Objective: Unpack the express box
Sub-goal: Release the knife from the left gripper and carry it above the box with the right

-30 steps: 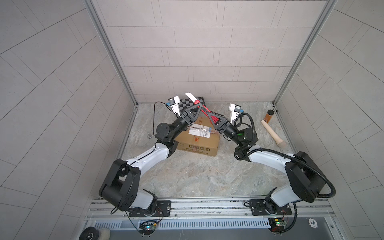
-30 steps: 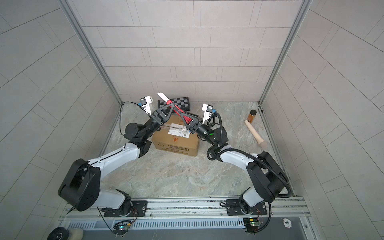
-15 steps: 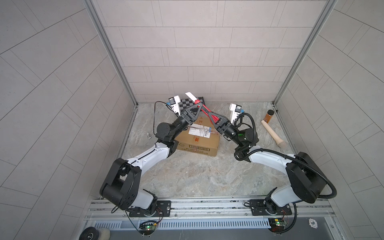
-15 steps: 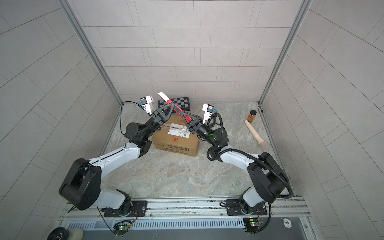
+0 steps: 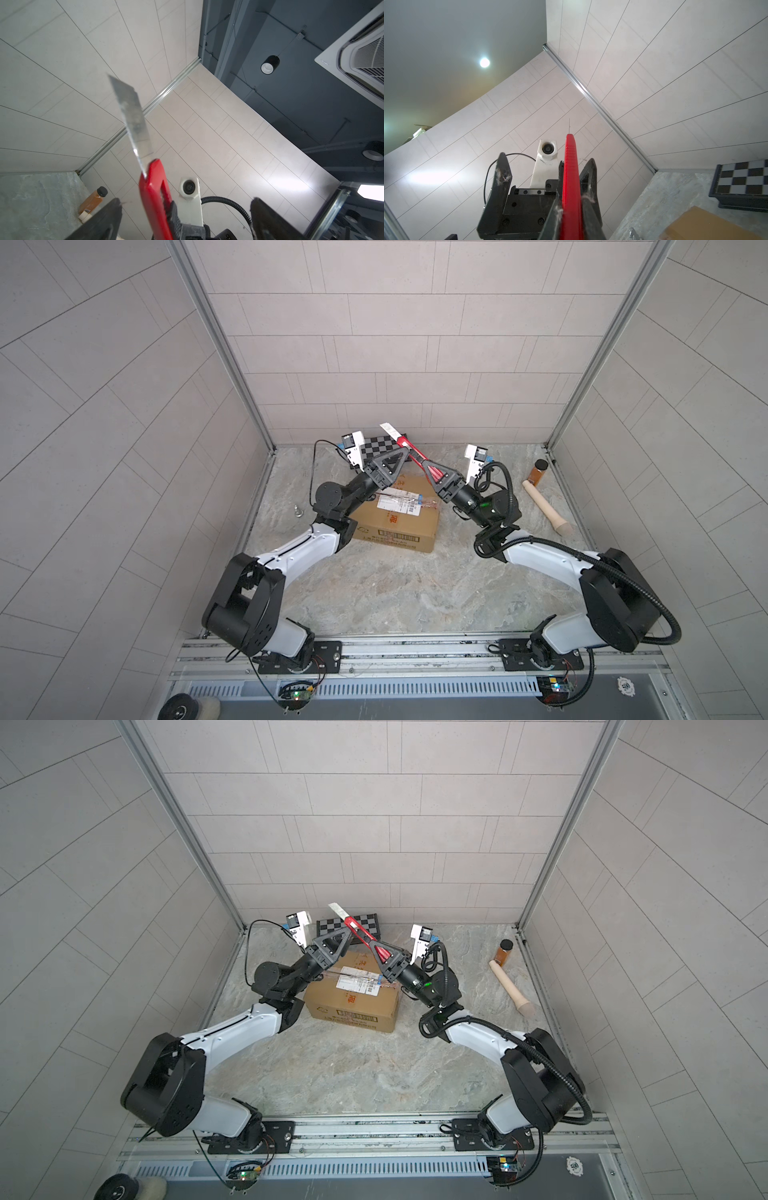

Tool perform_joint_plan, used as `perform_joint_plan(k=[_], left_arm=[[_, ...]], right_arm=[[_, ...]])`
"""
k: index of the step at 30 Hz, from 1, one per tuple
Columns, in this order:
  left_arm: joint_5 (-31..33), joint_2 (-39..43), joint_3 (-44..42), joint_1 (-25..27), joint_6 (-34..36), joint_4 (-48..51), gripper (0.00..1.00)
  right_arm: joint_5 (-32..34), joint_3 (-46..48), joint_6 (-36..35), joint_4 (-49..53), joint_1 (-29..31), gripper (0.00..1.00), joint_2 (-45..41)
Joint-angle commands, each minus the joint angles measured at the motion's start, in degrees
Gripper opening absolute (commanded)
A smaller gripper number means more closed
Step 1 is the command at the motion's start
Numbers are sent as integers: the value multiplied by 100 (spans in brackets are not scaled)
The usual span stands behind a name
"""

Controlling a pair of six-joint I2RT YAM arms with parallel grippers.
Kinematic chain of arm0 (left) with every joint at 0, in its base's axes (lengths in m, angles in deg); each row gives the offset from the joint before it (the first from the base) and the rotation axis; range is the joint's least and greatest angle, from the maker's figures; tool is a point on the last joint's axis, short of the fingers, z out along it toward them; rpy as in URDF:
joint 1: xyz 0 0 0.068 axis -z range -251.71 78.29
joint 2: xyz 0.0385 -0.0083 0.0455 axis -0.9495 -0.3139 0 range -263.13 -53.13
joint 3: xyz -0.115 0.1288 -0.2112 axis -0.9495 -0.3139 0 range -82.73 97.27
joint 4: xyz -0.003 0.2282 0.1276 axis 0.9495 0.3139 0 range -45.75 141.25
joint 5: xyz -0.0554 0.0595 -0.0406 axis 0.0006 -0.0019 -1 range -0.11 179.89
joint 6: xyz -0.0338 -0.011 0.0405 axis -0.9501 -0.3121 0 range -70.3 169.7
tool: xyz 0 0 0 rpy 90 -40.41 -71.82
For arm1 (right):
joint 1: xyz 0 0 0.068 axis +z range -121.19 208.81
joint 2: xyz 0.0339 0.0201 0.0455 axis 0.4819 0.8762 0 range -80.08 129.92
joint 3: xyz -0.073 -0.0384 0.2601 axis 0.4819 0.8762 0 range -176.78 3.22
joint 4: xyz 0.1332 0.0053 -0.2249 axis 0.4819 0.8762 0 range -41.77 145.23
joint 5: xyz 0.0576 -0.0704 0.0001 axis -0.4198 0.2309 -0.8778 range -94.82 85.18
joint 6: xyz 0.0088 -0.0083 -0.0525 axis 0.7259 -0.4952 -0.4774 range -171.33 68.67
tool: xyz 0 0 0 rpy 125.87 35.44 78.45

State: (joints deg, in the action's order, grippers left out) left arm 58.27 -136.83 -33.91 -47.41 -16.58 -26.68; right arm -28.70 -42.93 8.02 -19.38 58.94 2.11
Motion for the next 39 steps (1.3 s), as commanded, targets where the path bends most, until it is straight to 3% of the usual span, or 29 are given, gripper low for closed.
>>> perform_joint_plan(k=[1,4,8,11,14,19,25,29,39], left_arm=[[127,331,-199,-244,332,986,100],[447,807,-331,-346,1129,2598,100],[1289,1750,-478,-346,2374,4880,100],[1782,2445,-846,-346,2793,5764,100],[1914,2958,-1461,-326,2671,5986,100],[2080,3567,-2322,-109,2233,6116,100],[2493,3960,-2767,237,1970,6016,100],[2485,3711,-3004,234,1771,5343,100],[2296,2664,-2687,211,1871,4597,100]], right_arm=[[24,16,-475,878,-260,0,-634],[72,-269,-1467,2913,-438,0,-1153],[709,-1181,-3237,6038,-534,0,-1482],[1114,-1876,-4072,7534,-604,0,-1295],[1380,-2335,-4498,8315,-647,0,-927],[1645,-3047,-4929,8950,-658,0,-101],[1894,-3571,-5300,9109,-658,0,592],[1948,-3799,-5498,9213,-658,0,972],[1988,-3804,-5821,9409,-658,0,1265]])
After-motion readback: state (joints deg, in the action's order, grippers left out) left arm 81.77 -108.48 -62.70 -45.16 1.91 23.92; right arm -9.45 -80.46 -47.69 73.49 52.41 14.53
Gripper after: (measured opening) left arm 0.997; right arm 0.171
